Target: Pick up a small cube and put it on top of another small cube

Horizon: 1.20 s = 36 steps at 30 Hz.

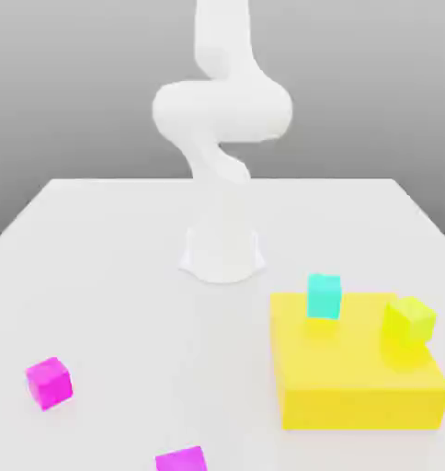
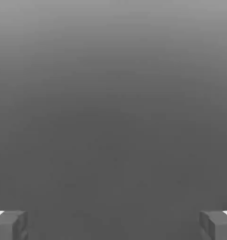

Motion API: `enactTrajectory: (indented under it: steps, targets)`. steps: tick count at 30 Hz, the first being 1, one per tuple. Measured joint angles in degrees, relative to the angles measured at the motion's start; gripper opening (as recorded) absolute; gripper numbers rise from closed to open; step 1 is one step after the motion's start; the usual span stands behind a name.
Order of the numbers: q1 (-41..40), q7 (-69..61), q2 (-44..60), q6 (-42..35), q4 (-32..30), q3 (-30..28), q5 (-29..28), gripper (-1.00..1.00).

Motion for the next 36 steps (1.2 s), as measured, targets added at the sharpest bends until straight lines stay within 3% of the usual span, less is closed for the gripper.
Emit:
enactTrajectory:
  steps: [16,24,29,30,36]
  targets:
    - [-11.7,7.6,33.5,15.9,-9.4,-9.1,-0.6,0.00]
    - [-18.8,6.1,50.5,23.8,-13.8,-11.3,6.4,0.00]
    - [-22.8,2.5,60.9,31.3,-12.5,-7.1,11.6,0.00]
    - [-23.5,2.0,62.7,32.7,-12.1,-6.2,12.3,-1.00]
    - [-23.9,1.9,63.6,33.4,-11.9,-5.7,12.6,-1.00]
